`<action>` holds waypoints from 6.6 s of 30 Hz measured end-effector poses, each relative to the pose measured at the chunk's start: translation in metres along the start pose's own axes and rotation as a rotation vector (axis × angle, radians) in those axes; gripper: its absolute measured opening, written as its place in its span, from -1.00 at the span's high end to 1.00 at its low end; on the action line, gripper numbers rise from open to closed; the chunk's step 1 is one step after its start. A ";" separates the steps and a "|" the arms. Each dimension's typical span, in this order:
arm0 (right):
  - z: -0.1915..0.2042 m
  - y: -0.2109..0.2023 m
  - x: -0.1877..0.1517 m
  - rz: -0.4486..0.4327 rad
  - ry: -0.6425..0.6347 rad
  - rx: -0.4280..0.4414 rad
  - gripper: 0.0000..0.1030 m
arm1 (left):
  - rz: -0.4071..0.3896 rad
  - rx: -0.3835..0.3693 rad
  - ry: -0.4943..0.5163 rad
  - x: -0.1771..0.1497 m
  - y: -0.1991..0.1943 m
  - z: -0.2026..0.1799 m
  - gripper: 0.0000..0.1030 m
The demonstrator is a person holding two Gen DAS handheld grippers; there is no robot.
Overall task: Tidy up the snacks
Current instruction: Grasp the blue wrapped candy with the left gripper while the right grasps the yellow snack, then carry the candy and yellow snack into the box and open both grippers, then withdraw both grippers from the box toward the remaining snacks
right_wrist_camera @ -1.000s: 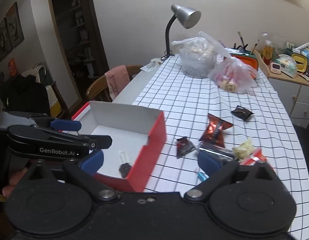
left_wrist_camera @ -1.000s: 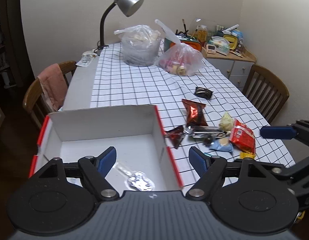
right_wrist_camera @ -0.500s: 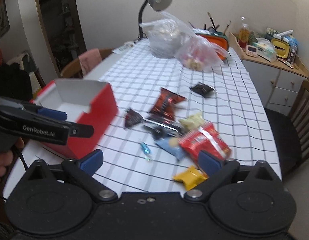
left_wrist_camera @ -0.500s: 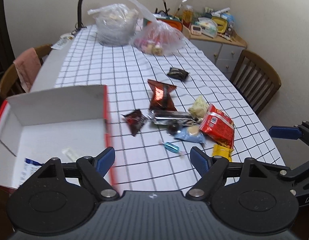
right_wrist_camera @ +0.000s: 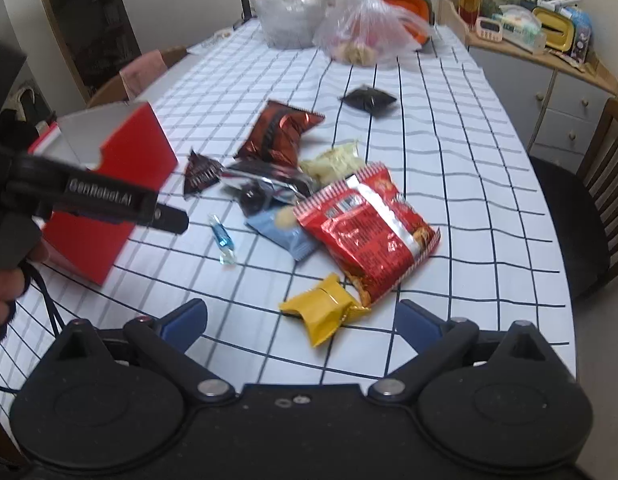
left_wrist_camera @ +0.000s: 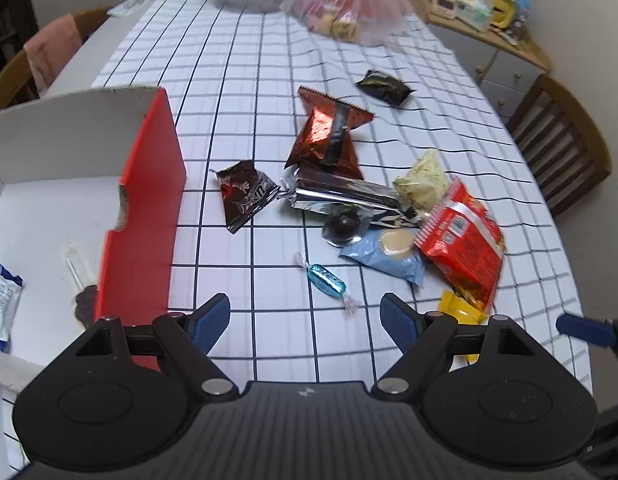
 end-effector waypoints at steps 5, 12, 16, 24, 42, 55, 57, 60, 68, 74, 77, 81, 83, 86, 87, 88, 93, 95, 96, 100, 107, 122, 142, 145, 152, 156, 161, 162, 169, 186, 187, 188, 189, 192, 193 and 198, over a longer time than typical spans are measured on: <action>0.003 0.016 0.007 0.024 -0.097 0.005 -0.80 | 0.077 0.025 -0.072 0.013 0.028 0.002 -0.59; 0.007 0.039 0.012 0.081 -0.214 0.019 -0.54 | 0.140 0.035 -0.115 0.022 0.057 -0.004 -0.57; 0.006 0.048 0.011 0.104 -0.256 0.015 -0.43 | 0.161 0.042 -0.115 0.025 0.066 -0.009 -0.43; 0.005 0.058 0.010 0.124 -0.301 0.002 -0.29 | 0.182 0.084 -0.109 0.026 0.079 -0.013 -0.18; 0.000 0.056 0.005 0.106 -0.263 -0.041 0.27 | 0.152 0.128 -0.057 0.023 0.075 -0.007 0.76; 0.015 0.006 0.001 0.024 -0.143 0.004 0.27 | 0.138 0.030 -0.037 0.003 0.041 0.005 0.76; 0.019 -0.005 0.003 0.004 -0.130 0.015 0.27 | 0.126 0.015 -0.026 -0.001 0.030 0.006 0.76; 0.028 -0.021 0.006 -0.021 -0.117 0.022 0.27 | 0.104 -0.007 -0.004 -0.007 0.010 0.008 0.76; 0.061 -0.053 0.017 -0.075 -0.116 0.029 0.27 | 0.052 -0.050 0.012 -0.020 -0.041 0.025 0.76; 0.097 -0.068 0.031 -0.118 -0.139 0.054 0.27 | 0.018 -0.061 0.013 -0.026 -0.074 0.046 0.76; 0.117 -0.070 0.039 -0.134 -0.157 0.065 0.27 | -0.002 -0.061 0.011 -0.026 -0.088 0.058 0.76; 0.143 -0.068 0.051 -0.148 -0.174 0.081 0.27 | -0.028 -0.057 0.002 -0.026 -0.104 0.077 0.76; 0.158 -0.066 0.057 -0.152 -0.186 0.088 0.27 | -0.041 -0.054 -0.002 -0.024 -0.112 0.088 0.76; 0.178 -0.061 0.065 -0.156 -0.201 0.097 0.27 | -0.060 -0.047 -0.010 -0.023 -0.121 0.106 0.76; 0.185 -0.058 0.068 -0.156 -0.202 0.100 0.27 | -0.065 -0.043 -0.013 -0.022 -0.123 0.112 0.76; 0.191 -0.055 0.071 -0.157 -0.205 0.101 0.27 | -0.070 -0.037 -0.016 -0.022 -0.125 0.118 0.76; 0.221 -0.039 0.085 -0.150 -0.219 0.107 0.27 | -0.085 -0.009 -0.035 -0.020 -0.132 0.155 0.76; 0.232 -0.032 0.089 -0.143 -0.226 0.107 0.27 | -0.090 0.006 -0.044 -0.019 -0.133 0.169 0.76; 0.238 -0.028 0.091 -0.139 -0.232 0.106 0.27 | -0.091 0.013 -0.047 -0.019 -0.134 0.177 0.76; 0.257 -0.013 0.097 -0.116 -0.247 0.104 0.27 | -0.097 0.049 -0.061 -0.013 -0.133 0.208 0.76; 0.279 0.016 0.109 -0.071 -0.260 0.083 0.27 | -0.097 0.106 -0.070 0.002 -0.129 0.256 0.76; 0.308 0.092 0.122 0.046 -0.339 0.000 0.27 | 0.021 0.199 -0.041 0.023 -0.072 0.304 0.76; 0.312 0.131 0.110 0.152 -0.361 -0.018 0.26 | 0.184 0.200 0.020 0.017 -0.009 0.298 0.76; 0.313 0.130 0.110 0.150 -0.356 -0.014 0.25 | 0.189 0.194 0.011 0.017 -0.008 0.299 0.76; 0.312 0.118 0.114 0.125 -0.324 0.020 0.21 | 0.177 0.176 -0.017 0.017 -0.014 0.301 0.69; 0.310 0.103 0.116 0.098 -0.297 0.047 0.17 | 0.153 0.157 -0.032 0.015 -0.024 0.301 0.64; 0.306 0.078 0.120 0.046 -0.261 0.083 0.08 | 0.105 0.120 -0.052 0.014 -0.043 0.300 0.53; 0.304 0.073 0.121 0.036 -0.253 0.089 0.08 | 0.093 0.116 -0.053 0.013 -0.047 0.299 0.48; 0.298 0.040 0.120 -0.027 -0.215 0.123 -0.03 | 0.018 0.072 -0.046 0.007 -0.077 0.291 0.45; 0.264 -0.035 0.102 -0.184 -0.153 0.159 -0.72 | -0.192 0.013 0.034 -0.010 -0.141 0.245 -0.38; 0.260 -0.039 0.100 -0.192 -0.150 0.159 -0.72 | -0.202 0.010 0.041 -0.011 -0.144 0.241 -0.40; 0.257 -0.042 0.098 -0.198 -0.148 0.159 -0.72 | -0.210 0.006 0.046 -0.012 -0.147 0.236 -0.41; 0.253 -0.045 0.096 -0.205 -0.146 0.156 -0.73 | -0.217 0.001 0.052 -0.012 -0.149 0.231 -0.42; 0.240 -0.052 0.089 -0.220 -0.136 0.154 -0.80 | -0.236 -0.010 0.067 -0.015 -0.152 0.216 -0.43; 0.236 -0.054 0.087 -0.226 -0.133 0.150 -0.90 | -0.241 -0.013 0.072 -0.016 -0.152 0.210 -0.44; 0.210 -0.066 0.075 -0.244 -0.122 0.141 -0.95 | -0.257 -0.028 0.100 -0.017 -0.151 0.178 -0.49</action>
Point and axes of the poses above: each gripper's, at about its wrist camera, not at the fingertips, and y roughly the way its jaws point, z to its left, x to its top, the point moved 8 cm from there along y, roughly the way its jaws point, and after that the axes turned 9 degrees about z, right-handed, at the moved point
